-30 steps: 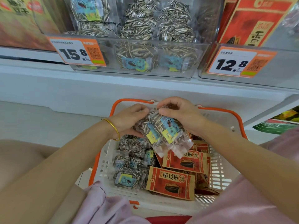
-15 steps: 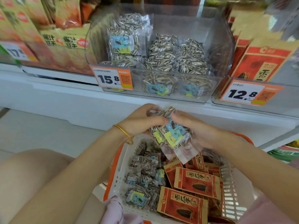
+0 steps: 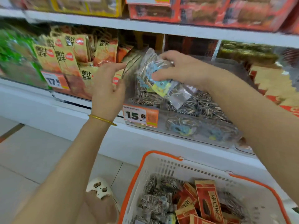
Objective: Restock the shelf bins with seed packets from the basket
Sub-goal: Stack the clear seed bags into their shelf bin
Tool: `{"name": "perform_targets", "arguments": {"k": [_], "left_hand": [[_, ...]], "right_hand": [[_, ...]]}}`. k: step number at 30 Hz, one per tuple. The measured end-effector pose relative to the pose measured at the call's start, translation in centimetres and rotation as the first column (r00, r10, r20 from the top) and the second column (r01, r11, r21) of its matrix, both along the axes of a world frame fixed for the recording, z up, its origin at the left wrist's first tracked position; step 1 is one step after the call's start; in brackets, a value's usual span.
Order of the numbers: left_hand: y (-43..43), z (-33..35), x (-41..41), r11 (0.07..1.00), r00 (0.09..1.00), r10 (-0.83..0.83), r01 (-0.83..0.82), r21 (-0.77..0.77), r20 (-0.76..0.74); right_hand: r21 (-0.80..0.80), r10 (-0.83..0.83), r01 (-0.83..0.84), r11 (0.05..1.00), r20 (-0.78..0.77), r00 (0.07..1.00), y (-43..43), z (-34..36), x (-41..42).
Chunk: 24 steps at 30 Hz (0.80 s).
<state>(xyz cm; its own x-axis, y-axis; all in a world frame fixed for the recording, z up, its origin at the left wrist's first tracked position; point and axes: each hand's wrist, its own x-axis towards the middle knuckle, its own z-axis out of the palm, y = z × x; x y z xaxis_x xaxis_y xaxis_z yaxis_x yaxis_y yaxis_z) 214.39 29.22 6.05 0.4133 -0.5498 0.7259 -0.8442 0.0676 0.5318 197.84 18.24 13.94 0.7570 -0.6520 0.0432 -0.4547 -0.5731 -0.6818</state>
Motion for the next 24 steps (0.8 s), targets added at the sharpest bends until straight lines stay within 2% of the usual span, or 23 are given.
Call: {"name": "perform_targets", "arguments": {"k": [2, 5, 8, 13, 14, 16, 19, 21, 24], "left_hand": [[-0.6, -1.0, 1.0, 0.999, 0.995, 0.032, -0.034, 0.026, 0.093], [-1.3, -1.7, 1.4, 0.996, 0.987, 0.034, -0.047, 0.079, 0.159], [-1.8, -2.1, 1.6, 0.986, 0.983, 0.029, -0.057, 0.155, 0.181], [-2.0, -2.8, 1.5, 0.980, 0.979, 0.033, -0.072, 0.186, 0.202], [-2.0, -2.9, 1.5, 0.979, 0.974, 0.048, -0.090, 0.184, 0.221], [-2.0, -3.0, 1.5, 0.973, 0.962, 0.086, -0.137, 0.185, 0.258], [-2.0, -3.0, 1.7, 0.967, 0.965, 0.123, -0.169, 0.193, 0.232], [-1.9, -2.9, 1.7, 0.967, 0.969, 0.123, -0.165, 0.192, 0.214], [-2.0, -3.0, 1.7, 0.967, 0.964, 0.119, -0.168, 0.192, 0.240]], "right_hand": [[-0.177, 0.008, -0.031, 0.984, -0.126, 0.992, -0.3, -0.4, 2.3], [-0.378, -0.025, -0.068, 0.923, -0.236, 0.971, -0.4, -2.6, 5.1], [-0.512, -0.056, -0.098, 0.853, -0.277, 0.959, -0.9, -4.9, 6.1], [-0.752, -0.175, -0.094, 0.653, -0.271, 0.947, -1.0, -6.3, 5.5], [-0.756, -0.160, -0.097, 0.647, -0.259, 0.952, -1.0, -6.3, 5.5], [-0.693, -0.085, -0.094, 0.715, -0.220, 0.972, -1.1, -6.1, 5.2], [-0.601, -0.002, -0.066, 0.797, -0.112, 0.994, -1.5, -5.8, 4.1], [-0.606, -0.006, -0.031, 0.795, -0.058, 0.998, -1.5, -6.1, 3.6], [-0.613, -0.020, -0.039, 0.789, -0.088, 0.996, -1.2, -6.9, 3.8]]}}
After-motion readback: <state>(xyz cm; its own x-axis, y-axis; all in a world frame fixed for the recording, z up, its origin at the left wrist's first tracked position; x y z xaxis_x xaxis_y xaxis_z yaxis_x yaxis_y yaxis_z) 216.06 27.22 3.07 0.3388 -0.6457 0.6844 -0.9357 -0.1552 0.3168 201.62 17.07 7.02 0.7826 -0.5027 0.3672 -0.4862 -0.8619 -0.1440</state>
